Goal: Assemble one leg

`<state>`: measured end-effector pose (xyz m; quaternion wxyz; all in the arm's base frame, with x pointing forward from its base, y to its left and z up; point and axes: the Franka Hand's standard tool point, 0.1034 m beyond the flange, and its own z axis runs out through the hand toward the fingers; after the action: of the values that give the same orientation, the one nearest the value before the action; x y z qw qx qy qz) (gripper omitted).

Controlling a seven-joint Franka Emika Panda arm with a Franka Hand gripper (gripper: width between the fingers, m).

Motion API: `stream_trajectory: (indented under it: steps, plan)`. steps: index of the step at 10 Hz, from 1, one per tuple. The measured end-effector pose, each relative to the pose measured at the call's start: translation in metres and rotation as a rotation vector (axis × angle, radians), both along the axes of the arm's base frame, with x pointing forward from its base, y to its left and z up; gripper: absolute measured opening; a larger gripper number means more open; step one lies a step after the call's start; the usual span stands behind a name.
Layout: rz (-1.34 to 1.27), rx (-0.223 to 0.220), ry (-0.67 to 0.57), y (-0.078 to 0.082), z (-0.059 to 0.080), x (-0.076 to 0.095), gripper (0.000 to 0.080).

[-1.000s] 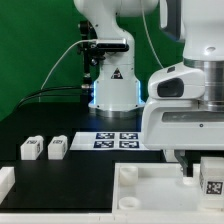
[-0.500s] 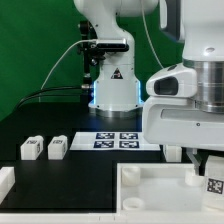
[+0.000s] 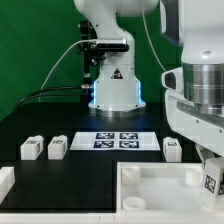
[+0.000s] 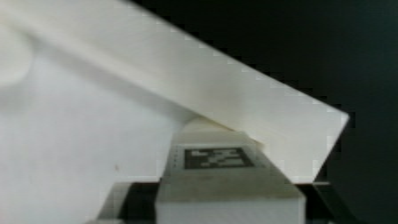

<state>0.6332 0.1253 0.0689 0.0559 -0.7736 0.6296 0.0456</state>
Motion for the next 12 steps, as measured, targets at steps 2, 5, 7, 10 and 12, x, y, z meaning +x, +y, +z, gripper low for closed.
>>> stream_trajectory:
  steps: [2, 5, 7, 10, 12]
  plan:
    - [-0.228, 0.038, -0.001, -0.0014, -0.0003, 0.0005, 0.0294]
    - [-0.18, 0.037, -0.007, -0.001, -0.0014, -0.0001, 0.0371]
    - [-0.008, 0.03, -0.034, -0.0012, -0.0026, -0.0006, 0.0548]
    - [0.467, -0.005, -0.112, 0.0001, -0.0015, 0.0011, 0.0646]
    - [0.622, -0.011, -0.134, -0.0017, -0.0021, 0.0013, 0.0649]
